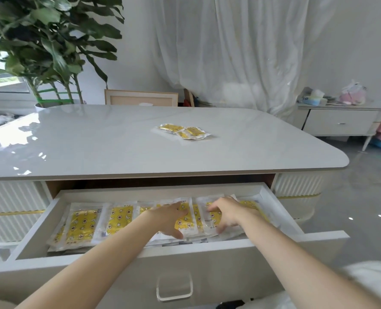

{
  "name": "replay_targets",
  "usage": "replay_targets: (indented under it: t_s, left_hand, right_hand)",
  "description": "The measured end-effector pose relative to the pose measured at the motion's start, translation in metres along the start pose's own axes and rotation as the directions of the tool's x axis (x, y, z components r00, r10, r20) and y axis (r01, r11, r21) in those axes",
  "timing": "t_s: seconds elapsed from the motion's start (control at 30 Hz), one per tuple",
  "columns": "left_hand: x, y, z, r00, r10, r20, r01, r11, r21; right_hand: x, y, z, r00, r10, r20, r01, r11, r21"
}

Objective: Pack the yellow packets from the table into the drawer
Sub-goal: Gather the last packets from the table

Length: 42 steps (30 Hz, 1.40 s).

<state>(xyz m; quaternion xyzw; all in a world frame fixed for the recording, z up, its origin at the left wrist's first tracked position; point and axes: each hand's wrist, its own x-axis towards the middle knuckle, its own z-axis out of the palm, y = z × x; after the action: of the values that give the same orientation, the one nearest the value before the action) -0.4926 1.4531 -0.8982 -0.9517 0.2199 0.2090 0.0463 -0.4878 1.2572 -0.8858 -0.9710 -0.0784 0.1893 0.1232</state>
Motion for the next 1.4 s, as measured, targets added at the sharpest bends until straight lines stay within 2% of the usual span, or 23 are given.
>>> replay_targets:
  t_s: [0.17, 0.33, 0.53, 0.67, 0.83, 1.07, 1.17, 1.27, 1.33, 1.4]
  left_hand:
    - [-0.004, -0.002, 0.002, 0.998, -0.007, -0.057, 0.007, 1.000, 0.006]
    - [-0.028, 0.000, -0.017, 0.977, -0.033, -0.208, 0.018, 0.997, -0.073]
    - [-0.057, 0.007, -0.057, 0.865, -0.090, -0.493, 0.048, 0.994, -0.096]
    - [-0.061, 0.002, -0.084, 0.796, -0.169, -0.581, 0.104, 0.984, -0.145]
    - [-0.043, -0.026, -0.105, 0.766, -0.242, -0.595, 0.158, 0.969, -0.191]
    - [0.015, -0.072, -0.101, 0.810, -0.342, -0.477, 0.197, 0.924, -0.329]
    - [0.047, -0.088, -0.101, 0.772, -0.424, -0.474, 0.228, 0.880, -0.416]
    - [0.078, -0.101, -0.109, 0.715, -0.466, -0.521, 0.246, 0.865, -0.437]
    - [0.095, -0.109, -0.118, 0.693, -0.464, -0.552, 0.234, 0.869, -0.437]
    - [0.113, -0.119, -0.126, 0.689, -0.446, -0.571, 0.205, 0.876, -0.437]
  right_hand:
    - [-0.002, -0.002, 0.003, 0.998, -0.032, -0.055, 0.028, 0.996, -0.086]
    - [-0.015, -0.010, -0.018, 0.985, -0.072, -0.158, 0.059, 0.995, -0.083]
    - [-0.032, -0.031, -0.066, 0.929, -0.134, -0.345, 0.191, 0.972, 0.136]
    - [-0.031, -0.039, -0.084, 0.887, -0.070, -0.457, 0.195, 0.953, 0.231]
    - [0.001, -0.045, -0.095, 0.827, 0.032, -0.561, 0.194, 0.921, 0.339]
    - [0.073, -0.067, -0.098, 0.866, -0.048, -0.497, 0.164, 0.968, 0.192]
    - [0.107, -0.076, -0.098, 0.856, -0.088, -0.509, 0.133, 0.990, 0.053]
    - [0.143, -0.078, -0.100, 0.808, -0.111, -0.579, 0.106, 0.993, -0.044]
    - [0.160, -0.077, -0.102, 0.788, -0.105, -0.606, 0.098, 0.994, -0.045]
    - [0.177, -0.075, -0.105, 0.810, -0.061, -0.583, 0.079, 0.997, 0.006]
